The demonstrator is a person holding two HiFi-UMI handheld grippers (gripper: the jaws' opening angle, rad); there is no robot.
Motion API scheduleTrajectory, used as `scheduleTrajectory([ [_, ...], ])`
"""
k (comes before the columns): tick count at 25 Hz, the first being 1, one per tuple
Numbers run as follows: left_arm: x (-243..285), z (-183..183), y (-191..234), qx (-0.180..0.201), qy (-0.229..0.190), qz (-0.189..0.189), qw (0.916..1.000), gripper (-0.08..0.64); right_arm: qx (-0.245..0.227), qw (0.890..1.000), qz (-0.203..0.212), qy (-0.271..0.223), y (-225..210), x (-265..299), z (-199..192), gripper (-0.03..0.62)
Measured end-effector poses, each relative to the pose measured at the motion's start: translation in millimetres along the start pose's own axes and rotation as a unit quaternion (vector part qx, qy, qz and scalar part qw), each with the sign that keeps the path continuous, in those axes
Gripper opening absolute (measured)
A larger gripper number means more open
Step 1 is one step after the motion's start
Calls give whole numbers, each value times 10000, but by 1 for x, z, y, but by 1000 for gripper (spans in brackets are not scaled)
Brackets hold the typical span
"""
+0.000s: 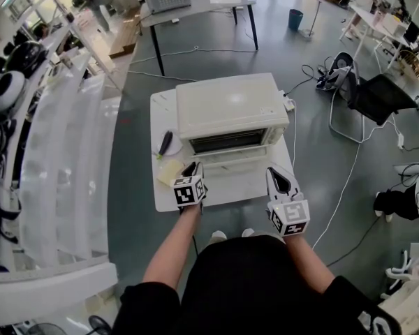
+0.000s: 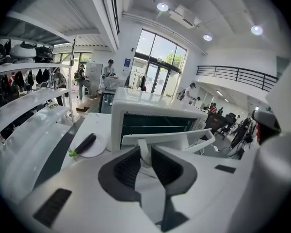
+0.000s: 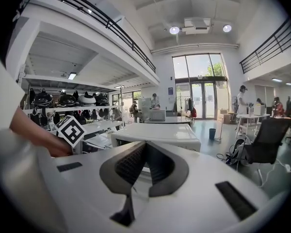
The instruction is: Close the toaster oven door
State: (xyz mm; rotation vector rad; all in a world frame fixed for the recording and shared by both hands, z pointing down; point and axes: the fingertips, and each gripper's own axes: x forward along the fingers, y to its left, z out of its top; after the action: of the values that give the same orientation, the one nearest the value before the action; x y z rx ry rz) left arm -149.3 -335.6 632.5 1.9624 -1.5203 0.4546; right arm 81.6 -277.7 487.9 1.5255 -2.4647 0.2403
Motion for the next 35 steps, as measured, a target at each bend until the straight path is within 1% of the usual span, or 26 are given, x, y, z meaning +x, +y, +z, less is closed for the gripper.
scheduleTrajectory([
  [5, 6, 10, 1, -68, -65, -45, 9999, 83, -4, 10000, -8, 58, -1, 6, -2, 21],
  [9, 8, 19, 5, -9, -96, -39, 9999, 83, -9, 9999, 36, 115, 1, 8, -2, 21],
  [18, 15, 32, 8, -59, -245, -50, 9997, 83, -20, 9999, 33, 145, 4, 12, -7, 21],
  [25, 19, 42, 11, -56, -365, -82, 9993, 83, 0, 9998, 111, 168, 13, 21, -2, 21],
  [31, 25, 51, 13, -152, -415, -170, 9989, 83, 69, 9996, 137, 240, 16, 24, -4, 21],
  [35, 28, 53, 16, -207, -432, -151, 9987, 82, 91, 9996, 164, 224, 19, 25, -3, 21],
])
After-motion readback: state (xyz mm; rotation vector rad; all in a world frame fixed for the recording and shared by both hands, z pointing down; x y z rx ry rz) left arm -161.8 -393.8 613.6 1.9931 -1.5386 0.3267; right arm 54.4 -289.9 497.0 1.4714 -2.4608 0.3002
